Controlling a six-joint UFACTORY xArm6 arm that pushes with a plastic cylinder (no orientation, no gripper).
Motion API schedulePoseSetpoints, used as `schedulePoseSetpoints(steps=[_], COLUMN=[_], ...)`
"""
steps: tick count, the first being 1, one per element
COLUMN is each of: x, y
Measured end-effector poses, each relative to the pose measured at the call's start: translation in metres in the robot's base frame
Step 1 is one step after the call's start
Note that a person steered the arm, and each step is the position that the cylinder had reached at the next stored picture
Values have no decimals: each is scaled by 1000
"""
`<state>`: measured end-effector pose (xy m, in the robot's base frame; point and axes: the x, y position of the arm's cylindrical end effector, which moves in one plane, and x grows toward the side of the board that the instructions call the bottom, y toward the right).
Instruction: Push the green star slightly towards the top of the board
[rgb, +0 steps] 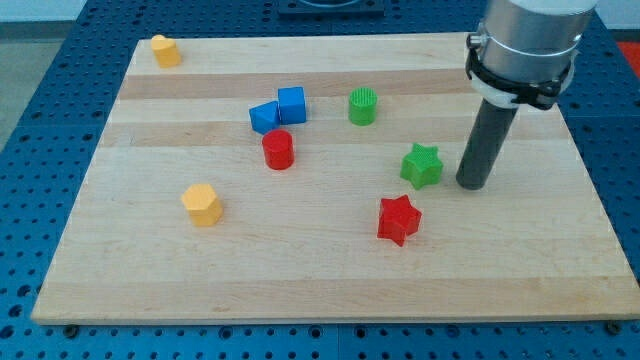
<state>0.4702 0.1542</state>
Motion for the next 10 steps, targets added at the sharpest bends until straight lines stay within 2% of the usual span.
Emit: schedulePoseSetpoints(steps=[3,5,8,10], x=[-2,13,-6,4], y=[-9,-21,-27,-36])
